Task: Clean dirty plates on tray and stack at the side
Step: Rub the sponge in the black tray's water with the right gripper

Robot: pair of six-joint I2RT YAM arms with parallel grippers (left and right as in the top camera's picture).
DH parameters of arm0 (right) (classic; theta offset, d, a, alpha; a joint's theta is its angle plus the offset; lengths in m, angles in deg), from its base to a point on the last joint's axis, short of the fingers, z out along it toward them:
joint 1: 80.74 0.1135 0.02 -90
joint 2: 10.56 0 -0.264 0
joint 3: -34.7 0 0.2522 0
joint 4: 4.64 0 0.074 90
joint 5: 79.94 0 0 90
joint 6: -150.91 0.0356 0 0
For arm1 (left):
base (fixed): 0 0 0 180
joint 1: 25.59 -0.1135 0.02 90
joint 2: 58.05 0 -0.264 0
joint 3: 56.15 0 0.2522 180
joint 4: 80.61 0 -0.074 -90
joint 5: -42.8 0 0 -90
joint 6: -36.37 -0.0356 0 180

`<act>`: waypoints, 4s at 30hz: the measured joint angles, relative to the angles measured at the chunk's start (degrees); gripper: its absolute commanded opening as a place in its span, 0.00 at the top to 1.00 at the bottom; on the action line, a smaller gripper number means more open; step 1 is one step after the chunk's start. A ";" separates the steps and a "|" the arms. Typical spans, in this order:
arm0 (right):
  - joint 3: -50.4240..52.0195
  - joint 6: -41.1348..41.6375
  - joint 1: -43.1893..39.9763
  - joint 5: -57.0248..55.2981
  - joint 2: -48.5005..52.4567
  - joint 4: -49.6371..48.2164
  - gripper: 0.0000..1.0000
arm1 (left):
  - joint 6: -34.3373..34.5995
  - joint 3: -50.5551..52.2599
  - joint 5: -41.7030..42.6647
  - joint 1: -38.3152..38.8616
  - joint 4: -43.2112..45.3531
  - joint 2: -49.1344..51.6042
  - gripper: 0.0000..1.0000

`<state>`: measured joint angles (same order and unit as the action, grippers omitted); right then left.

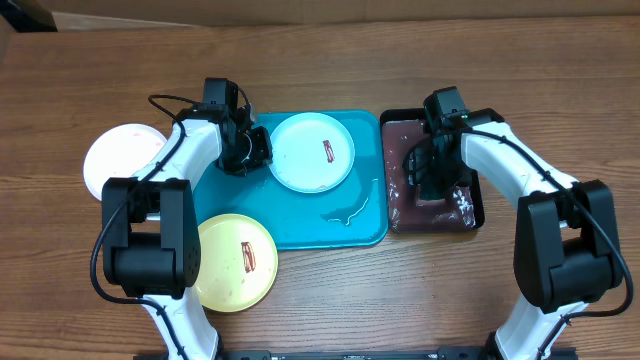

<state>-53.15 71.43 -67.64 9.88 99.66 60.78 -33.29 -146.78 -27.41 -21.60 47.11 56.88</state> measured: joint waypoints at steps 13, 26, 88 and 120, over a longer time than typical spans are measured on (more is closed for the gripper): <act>-0.61 0.07 0.00 1.44 0.00 2.99 0.54 | 0.00 0.00 0.00 0.00 0.00 0.00 0.96; -0.61 -0.02 0.02 2.60 0.00 2.91 0.54 | 0.02 0.00 0.00 0.00 0.00 0.00 0.95; -2.84 -1.64 0.81 1.14 -0.96 7.80 0.96 | 0.02 0.00 0.22 0.00 1.09 0.00 0.75; -6.10 -2.40 0.81 -0.04 -6.23 12.52 0.96 | 0.02 -0.28 -6.58 4.28 -0.24 0.00 0.96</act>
<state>-59.25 69.03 -66.83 9.83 93.43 73.31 -33.27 -147.06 -33.99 -17.32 46.86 56.88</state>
